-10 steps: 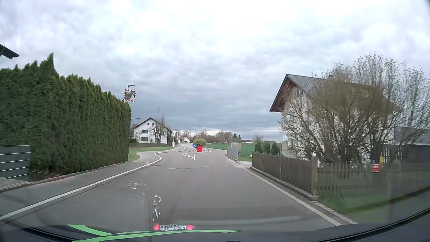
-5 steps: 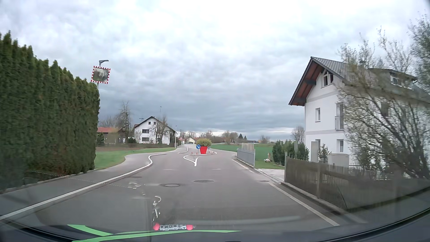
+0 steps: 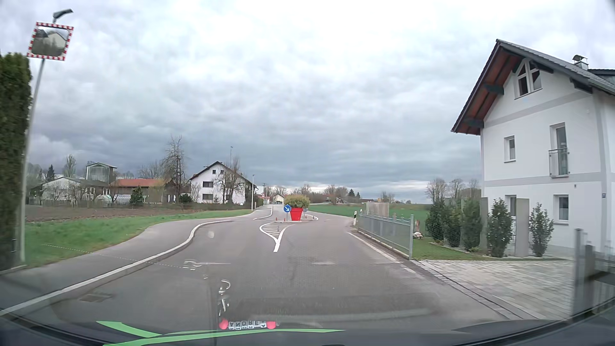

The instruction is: Follow the waypoints while adhering to traffic rules and regulations

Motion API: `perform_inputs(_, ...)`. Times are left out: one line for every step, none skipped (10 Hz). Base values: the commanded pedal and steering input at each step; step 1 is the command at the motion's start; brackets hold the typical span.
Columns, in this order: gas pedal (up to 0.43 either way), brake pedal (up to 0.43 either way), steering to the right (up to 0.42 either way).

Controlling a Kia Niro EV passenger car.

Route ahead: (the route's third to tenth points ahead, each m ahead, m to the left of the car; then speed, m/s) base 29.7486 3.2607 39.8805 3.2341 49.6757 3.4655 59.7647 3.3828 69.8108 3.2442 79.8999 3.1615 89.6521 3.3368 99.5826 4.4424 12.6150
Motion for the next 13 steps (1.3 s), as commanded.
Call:
perform_inputs(0.087, 0.0, -0.004)
perform_inputs(0.079, 0.0, 0.002)
perform_inputs(0.079, 0.0, 0.006)
perform_inputs(0.079, 0.0, 0.012)
perform_inputs(0.079, 0.0, 0.016)
perform_inputs(0.079, 0.0, 0.02)
perform_inputs(0.079, 0.0, 0.023)
perform_inputs(0.079, 0.0, 0.027)
perform_inputs(0.079, 0.0, 0.029)
perform_inputs(0.079, 0.0, 0.031)
perform_inputs(0.079, 0.0, 0.032)
perform_inputs(0.079, 0.0, 0.033)
perform_inputs(0.079, 0.0, 0.034)
